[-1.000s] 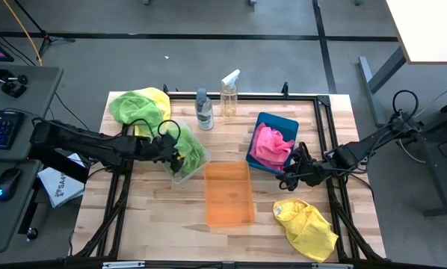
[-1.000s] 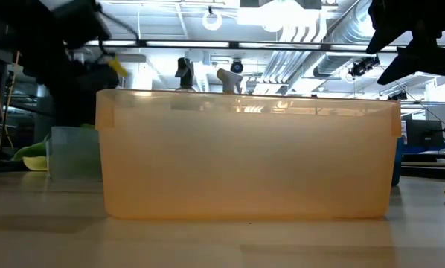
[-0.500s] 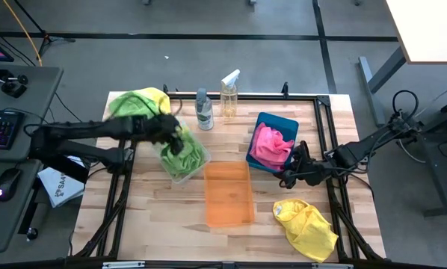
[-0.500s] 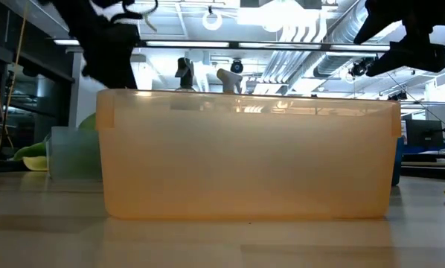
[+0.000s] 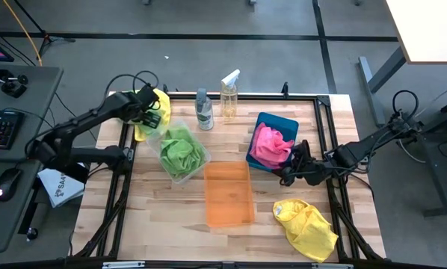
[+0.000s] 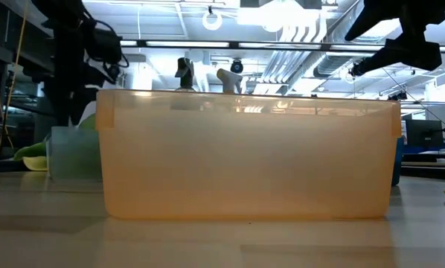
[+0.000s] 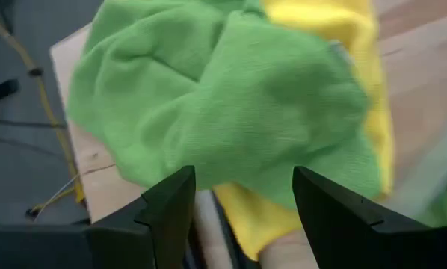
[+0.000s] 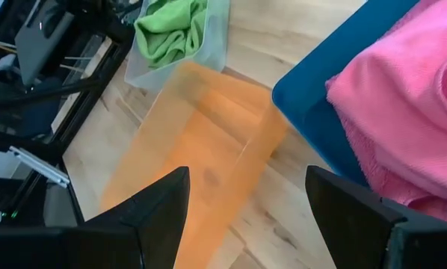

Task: Sort microfiber towel by color & place in baskets
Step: Put the green microfiber towel into the transparent bin

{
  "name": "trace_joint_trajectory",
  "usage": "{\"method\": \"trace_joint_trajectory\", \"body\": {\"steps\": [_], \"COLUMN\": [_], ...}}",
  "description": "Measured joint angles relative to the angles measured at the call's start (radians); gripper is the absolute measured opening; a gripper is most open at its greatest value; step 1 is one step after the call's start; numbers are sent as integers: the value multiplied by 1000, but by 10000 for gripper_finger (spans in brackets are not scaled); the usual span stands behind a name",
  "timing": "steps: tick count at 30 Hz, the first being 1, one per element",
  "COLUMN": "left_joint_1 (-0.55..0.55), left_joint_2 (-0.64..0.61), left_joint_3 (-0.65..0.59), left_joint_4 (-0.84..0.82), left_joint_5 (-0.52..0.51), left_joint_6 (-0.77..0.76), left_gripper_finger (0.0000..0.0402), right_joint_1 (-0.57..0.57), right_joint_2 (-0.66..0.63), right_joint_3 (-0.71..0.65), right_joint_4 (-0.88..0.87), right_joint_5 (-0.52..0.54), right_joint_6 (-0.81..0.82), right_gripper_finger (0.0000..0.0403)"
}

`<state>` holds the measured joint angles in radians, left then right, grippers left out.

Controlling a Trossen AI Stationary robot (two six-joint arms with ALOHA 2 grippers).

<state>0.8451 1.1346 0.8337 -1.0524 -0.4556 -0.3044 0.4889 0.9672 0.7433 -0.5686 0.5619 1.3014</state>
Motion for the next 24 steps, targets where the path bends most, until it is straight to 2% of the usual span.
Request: {"method": "trace_joint_trajectory", "body": {"steps": [3, 11, 14, 19, 24], "left_joint_1": [36, 5, 5, 5, 24], "left_joint_2": [41, 117, 137, 155, 162], "left_joint_3": [0, 0, -13, -72, -87], "left_joint_4": [6, 15, 69, 194, 227], "left_joint_5": [-30, -131, -132, -77, -156], "left_joint_6": [-6, -135, -204, -320, -371], "left_gripper_finger": [213, 213, 213, 213, 213], "right_joint_1": [0, 0, 0, 0, 0], "right_joint_2": [0, 0, 0, 0, 0], "right_joint_3": [0, 1, 1, 1, 1], "right_joint_4": [0, 1, 3, 8, 12], "right_joint_5": [14, 19, 27, 30, 30], "right_joint_6": [0, -4, -4, -4, -4], "right_gripper_finger": [264, 264, 264, 264, 264]}}
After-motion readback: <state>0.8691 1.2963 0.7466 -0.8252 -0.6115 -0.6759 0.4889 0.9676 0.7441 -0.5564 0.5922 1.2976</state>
